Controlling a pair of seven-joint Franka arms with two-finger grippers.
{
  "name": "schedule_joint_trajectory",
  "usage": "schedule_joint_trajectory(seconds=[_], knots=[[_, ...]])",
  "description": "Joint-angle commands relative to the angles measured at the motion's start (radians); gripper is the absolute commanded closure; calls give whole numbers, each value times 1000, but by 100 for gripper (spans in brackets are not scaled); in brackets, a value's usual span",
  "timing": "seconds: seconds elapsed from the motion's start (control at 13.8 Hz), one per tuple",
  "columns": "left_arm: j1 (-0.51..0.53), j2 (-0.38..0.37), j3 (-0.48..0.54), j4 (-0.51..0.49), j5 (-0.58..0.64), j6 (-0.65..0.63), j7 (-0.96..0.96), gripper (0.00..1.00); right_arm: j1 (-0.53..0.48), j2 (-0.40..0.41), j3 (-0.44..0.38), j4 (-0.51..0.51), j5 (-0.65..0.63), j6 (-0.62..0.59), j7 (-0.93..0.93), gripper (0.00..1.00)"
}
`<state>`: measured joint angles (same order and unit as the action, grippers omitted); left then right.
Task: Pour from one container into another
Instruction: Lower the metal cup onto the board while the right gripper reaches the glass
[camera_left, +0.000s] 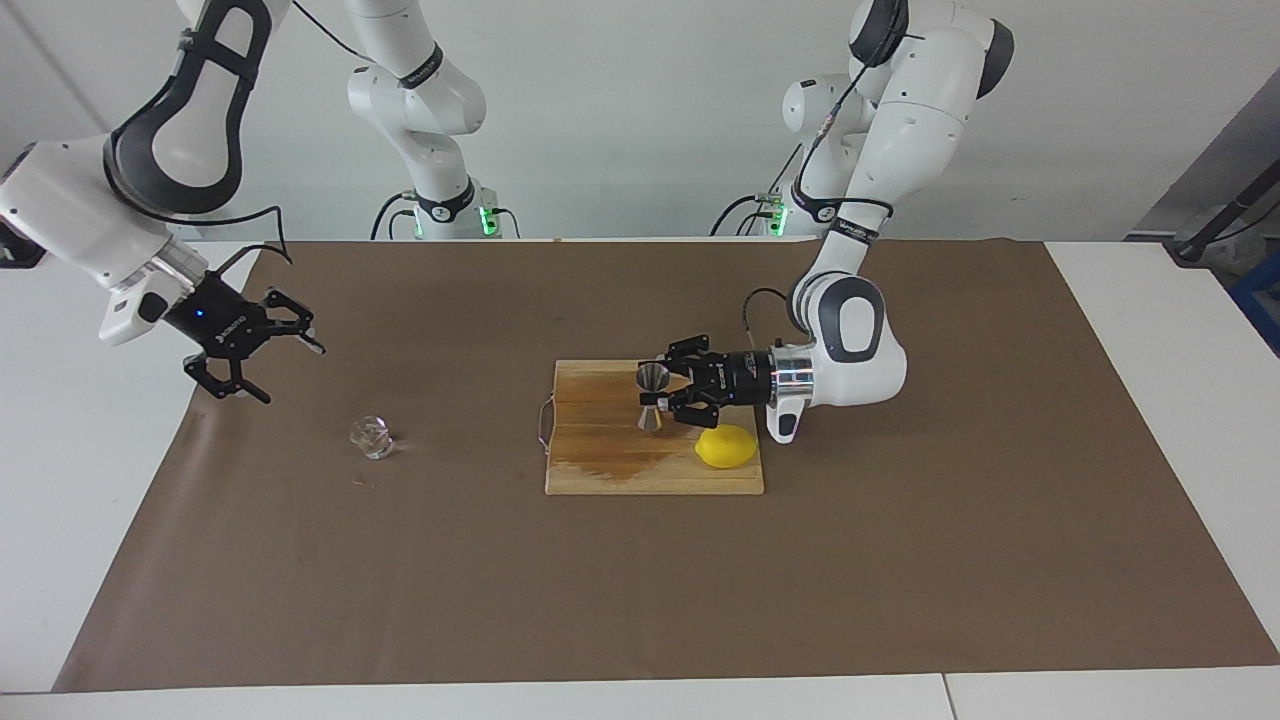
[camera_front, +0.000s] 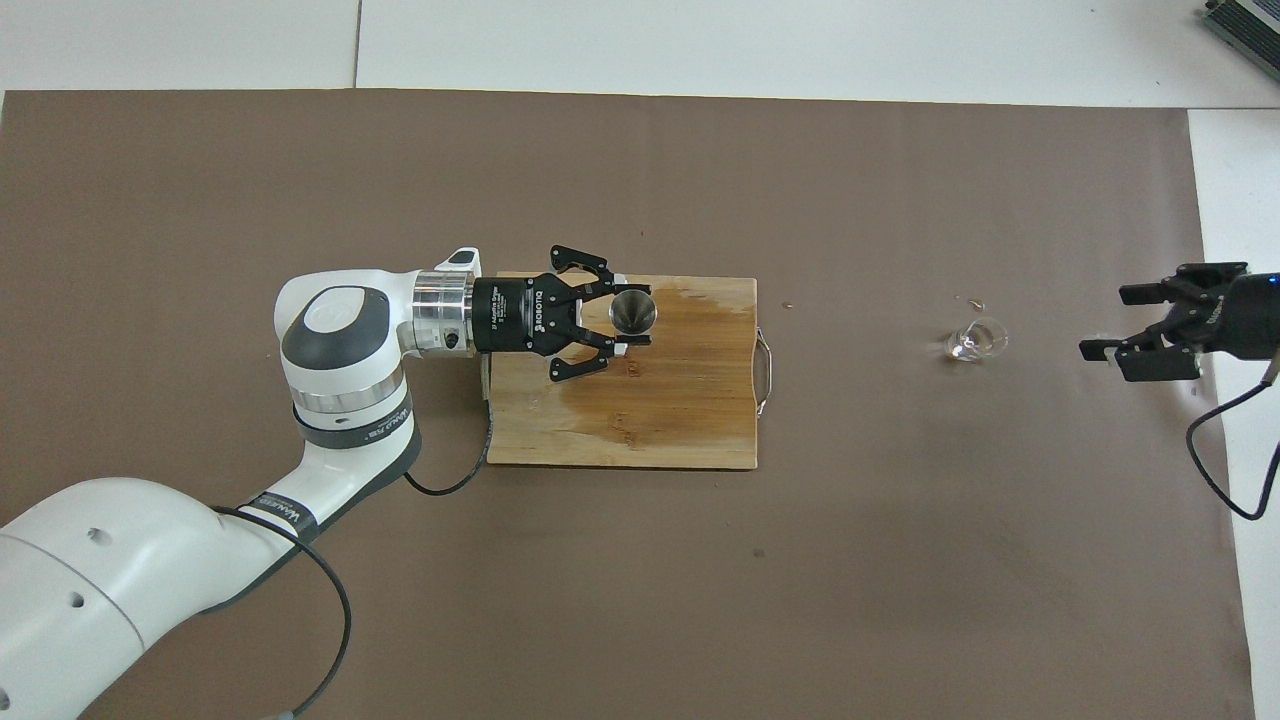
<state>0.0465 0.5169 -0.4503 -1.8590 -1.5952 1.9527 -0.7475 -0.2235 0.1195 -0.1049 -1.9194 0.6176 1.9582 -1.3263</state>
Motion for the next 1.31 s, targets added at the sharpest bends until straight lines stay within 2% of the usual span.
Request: schedule_joint_trajectory(seconds=[0.0,0.15,0.36,0.58,0.87,1.02,1.23], knots=[[-19,14,15,-14,-32,9,42,64,-49,61,5,6,147,-13,-210,0],[-19,24,15,-14,-32,9,65,64,-51,100,5,5,221,-19,-348,0],[-19,43,15,-9,-32,11,82,64,-68,135,5,6,290,-99,-468,0],[-19,51,16,-6,-32,15,96,64,-125,230,5,29,387,-197,-655,0],[-20,61,18,-3,-31,26,96,64,-142,278,8,77,398,-228,-764,0],[-25,64,27,-2,-31,26,96,64,-142,331,13,77,464,-225,-880,0],[-30,66,30,-2,-31,38,96,64,-139,350,19,63,471,-203,-942,0]])
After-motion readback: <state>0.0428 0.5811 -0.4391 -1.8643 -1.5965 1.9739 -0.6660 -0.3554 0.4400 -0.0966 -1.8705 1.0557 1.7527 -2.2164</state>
